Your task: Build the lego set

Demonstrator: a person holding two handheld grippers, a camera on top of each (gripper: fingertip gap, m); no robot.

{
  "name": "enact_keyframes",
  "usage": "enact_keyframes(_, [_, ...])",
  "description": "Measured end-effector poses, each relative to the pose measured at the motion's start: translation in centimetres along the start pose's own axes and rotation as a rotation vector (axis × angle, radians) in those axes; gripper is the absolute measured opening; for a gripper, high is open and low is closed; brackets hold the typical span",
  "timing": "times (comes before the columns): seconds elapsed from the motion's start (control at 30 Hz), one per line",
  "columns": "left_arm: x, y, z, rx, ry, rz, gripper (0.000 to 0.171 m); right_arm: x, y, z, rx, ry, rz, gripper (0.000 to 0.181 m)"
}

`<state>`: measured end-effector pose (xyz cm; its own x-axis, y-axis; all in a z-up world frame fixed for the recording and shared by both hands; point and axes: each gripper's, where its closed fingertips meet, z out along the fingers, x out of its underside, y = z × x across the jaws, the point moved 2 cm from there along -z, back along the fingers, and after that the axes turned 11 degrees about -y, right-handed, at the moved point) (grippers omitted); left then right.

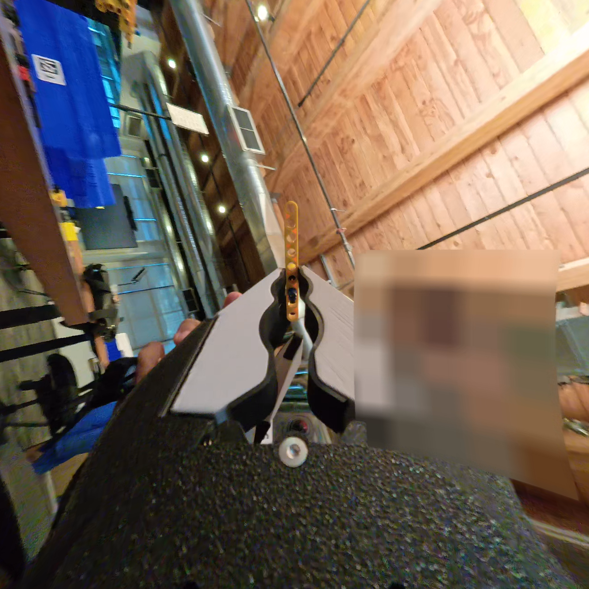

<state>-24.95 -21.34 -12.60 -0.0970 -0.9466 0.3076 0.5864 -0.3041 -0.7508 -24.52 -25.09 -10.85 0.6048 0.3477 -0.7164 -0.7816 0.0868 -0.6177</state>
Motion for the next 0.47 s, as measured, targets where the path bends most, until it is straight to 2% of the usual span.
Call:
enact_keyframes(0.03, [0.0, 0.3, 0.0, -0.017, -0.004, 0.014, 0.006, 0.4, 0.1, 0.1, -0.005, 0.013, 0.009, 0.055])
enact_keyframes(0.13, [-0.2, 1.0, -0.1, -0.043, -0.026, 0.015, 0.007, 1.7, 0.2, 0.5, -0.003, 0.059, 0.054, 0.052])
enact_keyframes(0.3, [-0.4, 1.3, -0.3, -0.057, -0.036, -0.001, 0.007, 2.0, 0.2, 0.4, 0.023, 0.048, 0.087, 0.027])
enact_keyframes(0.47, [-0.3, 1.4, -0.3, -0.054, -0.036, -0.022, 0.007, 2.0, 0.2, 0.4, 0.021, 0.046, 0.112, 0.027])
